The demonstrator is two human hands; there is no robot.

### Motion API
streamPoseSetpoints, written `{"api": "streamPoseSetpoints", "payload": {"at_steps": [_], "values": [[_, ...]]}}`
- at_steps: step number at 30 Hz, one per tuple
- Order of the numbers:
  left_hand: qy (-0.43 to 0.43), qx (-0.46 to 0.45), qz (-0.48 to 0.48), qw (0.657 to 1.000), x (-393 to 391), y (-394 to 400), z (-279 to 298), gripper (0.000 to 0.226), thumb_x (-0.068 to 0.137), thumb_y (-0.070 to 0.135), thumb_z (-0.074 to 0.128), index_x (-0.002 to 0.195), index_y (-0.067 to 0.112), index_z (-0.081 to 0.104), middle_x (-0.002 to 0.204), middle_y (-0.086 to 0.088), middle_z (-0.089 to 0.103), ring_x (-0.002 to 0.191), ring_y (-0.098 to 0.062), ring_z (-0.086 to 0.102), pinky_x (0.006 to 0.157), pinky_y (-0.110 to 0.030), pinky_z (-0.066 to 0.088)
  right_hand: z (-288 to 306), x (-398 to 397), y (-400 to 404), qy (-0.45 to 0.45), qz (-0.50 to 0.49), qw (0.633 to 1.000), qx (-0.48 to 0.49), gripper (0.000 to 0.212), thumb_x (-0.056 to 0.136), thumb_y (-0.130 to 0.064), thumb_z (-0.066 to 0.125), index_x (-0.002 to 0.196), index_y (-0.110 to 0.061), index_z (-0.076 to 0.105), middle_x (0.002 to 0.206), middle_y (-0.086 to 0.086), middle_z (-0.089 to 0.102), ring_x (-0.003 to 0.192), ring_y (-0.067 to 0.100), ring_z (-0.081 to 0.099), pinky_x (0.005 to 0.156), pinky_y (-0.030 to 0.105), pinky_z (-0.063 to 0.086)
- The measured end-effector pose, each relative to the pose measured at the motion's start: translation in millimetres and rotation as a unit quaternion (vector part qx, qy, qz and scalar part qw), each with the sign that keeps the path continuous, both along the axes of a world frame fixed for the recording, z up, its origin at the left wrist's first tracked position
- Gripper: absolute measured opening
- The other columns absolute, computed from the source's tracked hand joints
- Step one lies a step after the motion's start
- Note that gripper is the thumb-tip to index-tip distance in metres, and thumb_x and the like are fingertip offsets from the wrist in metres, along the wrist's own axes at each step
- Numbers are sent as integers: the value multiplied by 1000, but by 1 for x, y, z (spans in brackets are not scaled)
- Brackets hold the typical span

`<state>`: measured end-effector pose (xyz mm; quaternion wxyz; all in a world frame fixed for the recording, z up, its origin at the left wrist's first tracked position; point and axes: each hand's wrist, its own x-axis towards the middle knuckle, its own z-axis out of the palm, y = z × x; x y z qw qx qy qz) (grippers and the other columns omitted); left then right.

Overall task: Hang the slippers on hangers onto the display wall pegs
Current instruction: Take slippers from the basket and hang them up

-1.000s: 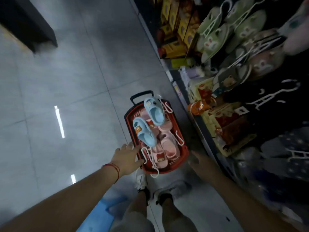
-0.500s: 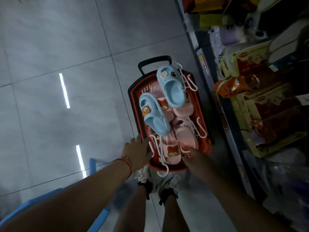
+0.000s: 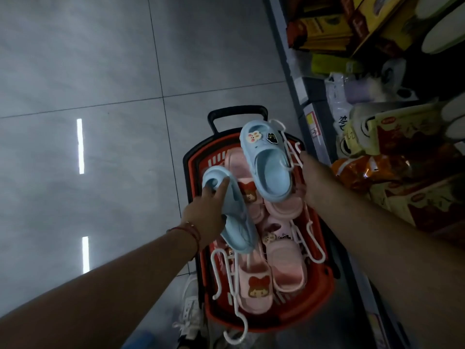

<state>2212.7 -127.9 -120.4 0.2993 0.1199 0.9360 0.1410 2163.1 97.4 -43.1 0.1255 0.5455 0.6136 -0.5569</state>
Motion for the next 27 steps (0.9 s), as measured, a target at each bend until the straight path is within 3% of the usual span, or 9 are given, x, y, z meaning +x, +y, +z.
{"api": "streamPoseSetpoints", "payload": {"at_steps": [4,7,11,15,18,20,24,27], "values": [[17,50,28,998,2,-5,-15,100,92,14,63,157,42,-7,158,-12,26,102,-30,65,80,-42,60,-5,-7,-4,-10,-38,994,-107,42,99,-53,52,77,-17,57,48,-1,60,28,9,52,29,12,34],[45,70,38,996,2,-10,-12,96,91,26,67,159,38,0,150,-8,36,103,-27,63,79,-38,58,-17,-8,-3,-29,-50,988,-140,39,100,-43,57,74,-14,57,36,-3,55,22,7,47,26,12,30],[73,124,60,988,9,-14,7,92,88,40,69,160,32,13,151,-5,40,112,-28,60,81,-35,53,-27,-10,9,-60,-93,982,-151,32,98,-33,64,72,-16,56,38,-7,53,28,2,41,29,12,27],[84,144,89,982,9,-20,27,94,82,46,73,159,34,20,154,-3,39,117,-29,59,85,-39,56,-32,-10,17,-21,-154,972,-175,17,94,-21,68,81,-12,62,71,-2,58,37,4,52,31,13,36],[92,147,72,982,0,-23,39,96,80,56,65,159,37,15,150,-4,45,108,-28,63,78,-38,57,-28,-5,14,15,-195,958,-210,18,90,-22,73,100,-7,70,78,1,64,44,5,58,36,14,43],[92,137,30,986,-13,-19,47,99,82,57,64,159,40,6,148,-4,49,103,-26,64,75,-35,55,-20,1,8,41,-178,959,-216,17,91,-23,71,104,-11,69,71,-2,61,52,2,53,40,13,43],[84,74,-75,991,-44,1,58,108,83,59,65,158,43,-11,143,-2,50,93,-21,64,70,-30,52,-4,20,-6,60,-134,981,-126,13,91,-20,68,80,-14,64,63,-3,53,53,5,46,48,15,38],[81,35,-166,982,-60,24,57,106,85,61,60,153,48,-21,140,-6,50,78,-17,53,63,-28,46,2,36,-12,93,-66,993,-7,7,88,-19,70,82,-16,68,63,-4,62,56,8,55,50,20,42]]}}
